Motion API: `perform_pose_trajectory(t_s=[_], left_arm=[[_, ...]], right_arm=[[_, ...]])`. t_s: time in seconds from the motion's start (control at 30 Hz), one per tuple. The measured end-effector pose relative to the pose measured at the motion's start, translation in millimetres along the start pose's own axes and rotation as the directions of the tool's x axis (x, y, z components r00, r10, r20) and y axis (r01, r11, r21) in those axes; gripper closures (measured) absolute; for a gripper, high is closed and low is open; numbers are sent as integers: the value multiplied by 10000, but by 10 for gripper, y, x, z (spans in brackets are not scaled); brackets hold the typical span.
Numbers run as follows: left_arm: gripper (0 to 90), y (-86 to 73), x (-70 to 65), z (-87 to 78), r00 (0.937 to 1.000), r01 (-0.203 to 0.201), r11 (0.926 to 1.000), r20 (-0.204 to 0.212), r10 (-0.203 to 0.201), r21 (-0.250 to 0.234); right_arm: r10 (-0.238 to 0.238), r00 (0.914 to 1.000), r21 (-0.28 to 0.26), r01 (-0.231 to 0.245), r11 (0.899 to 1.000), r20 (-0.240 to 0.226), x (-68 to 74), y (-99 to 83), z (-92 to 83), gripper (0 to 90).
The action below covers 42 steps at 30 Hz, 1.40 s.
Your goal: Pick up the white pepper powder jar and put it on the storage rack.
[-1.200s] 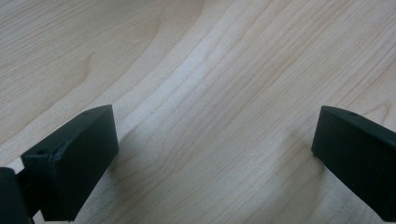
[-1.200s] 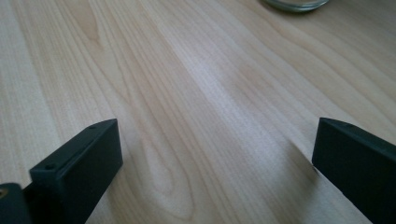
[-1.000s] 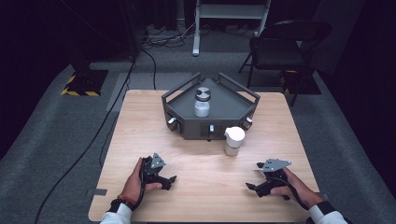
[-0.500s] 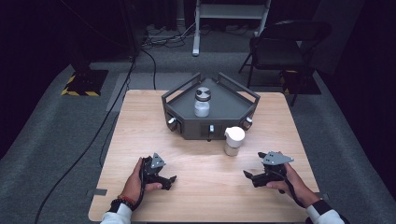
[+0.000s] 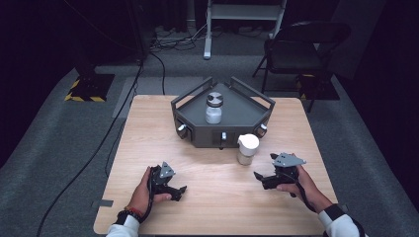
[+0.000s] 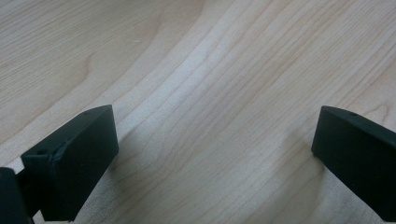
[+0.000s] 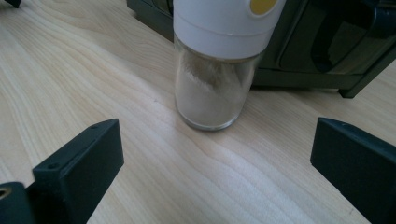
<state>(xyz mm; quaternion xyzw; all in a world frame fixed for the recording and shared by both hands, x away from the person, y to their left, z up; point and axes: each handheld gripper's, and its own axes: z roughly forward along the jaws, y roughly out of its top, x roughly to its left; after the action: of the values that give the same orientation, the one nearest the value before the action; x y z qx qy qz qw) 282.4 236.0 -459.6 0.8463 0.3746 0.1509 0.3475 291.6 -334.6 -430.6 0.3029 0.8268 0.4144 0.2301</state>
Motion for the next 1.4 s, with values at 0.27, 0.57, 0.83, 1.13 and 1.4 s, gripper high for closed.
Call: perform_pose_trajectory(t_s=[0.27, 0.57, 0.83, 1.13, 1.4], left_arm=[[0, 1, -2, -1, 10000, 9, 10000, -7, -9, 12], [0, 2, -2, -2, 10000, 21, 10000, -5, -21, 19], [0, 1, -1, -1, 10000, 13, 10000, 0, -13, 10], [0, 2, -2, -1, 10000, 10, 10000, -6, -10, 12], [0, 1, -1, -1, 10000, 9, 10000, -2, -9, 9]], right_arm=[[31, 9999, -108, -30, 9999, 143, 1, 100, 112, 21], [173, 9992, -142, -168, 9998, 358, 12, 179, 248, 21], [427, 9983, -182, -420, 9990, 407, 28, 233, 370, 38], [839, 9960, -223, -832, 9963, 314, 34, 247, 512, 87], [1146, 9929, -598, -1126, 9918, 310, 53, 208, 604, 215]])
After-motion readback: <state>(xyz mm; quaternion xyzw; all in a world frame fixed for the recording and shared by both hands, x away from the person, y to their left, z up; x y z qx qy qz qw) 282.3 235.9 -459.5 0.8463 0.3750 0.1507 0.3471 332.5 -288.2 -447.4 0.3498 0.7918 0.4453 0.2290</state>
